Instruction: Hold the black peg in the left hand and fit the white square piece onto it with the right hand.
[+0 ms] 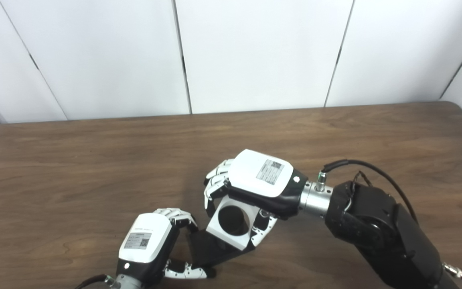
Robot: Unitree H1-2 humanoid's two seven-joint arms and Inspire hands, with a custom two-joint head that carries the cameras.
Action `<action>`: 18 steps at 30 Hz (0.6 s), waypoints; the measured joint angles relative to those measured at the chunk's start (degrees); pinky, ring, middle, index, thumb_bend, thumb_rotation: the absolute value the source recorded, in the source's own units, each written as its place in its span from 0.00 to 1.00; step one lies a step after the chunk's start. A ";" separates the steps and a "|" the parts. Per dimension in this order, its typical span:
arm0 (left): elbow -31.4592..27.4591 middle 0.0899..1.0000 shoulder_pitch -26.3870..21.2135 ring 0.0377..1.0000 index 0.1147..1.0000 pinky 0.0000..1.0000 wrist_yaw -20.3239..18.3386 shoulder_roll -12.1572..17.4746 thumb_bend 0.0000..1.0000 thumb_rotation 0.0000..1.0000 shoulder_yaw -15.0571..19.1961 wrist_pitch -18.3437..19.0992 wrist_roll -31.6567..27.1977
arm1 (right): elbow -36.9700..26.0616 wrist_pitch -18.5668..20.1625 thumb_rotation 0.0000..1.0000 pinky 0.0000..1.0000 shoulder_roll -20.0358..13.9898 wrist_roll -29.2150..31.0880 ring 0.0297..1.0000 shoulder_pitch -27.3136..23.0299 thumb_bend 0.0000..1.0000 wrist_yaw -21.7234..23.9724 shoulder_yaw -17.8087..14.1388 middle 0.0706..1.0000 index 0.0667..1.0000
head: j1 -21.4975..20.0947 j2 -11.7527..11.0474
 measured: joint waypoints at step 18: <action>-1.03 0.70 -0.08 0.77 0.42 0.79 -1.59 0.00 0.51 0.06 -0.34 1.03 0.58 | 3.22 0.22 0.13 0.77 0.96 1.77 0.78 -0.02 0.52 -0.96 0.28 0.65 0.45 | 0.44 0.26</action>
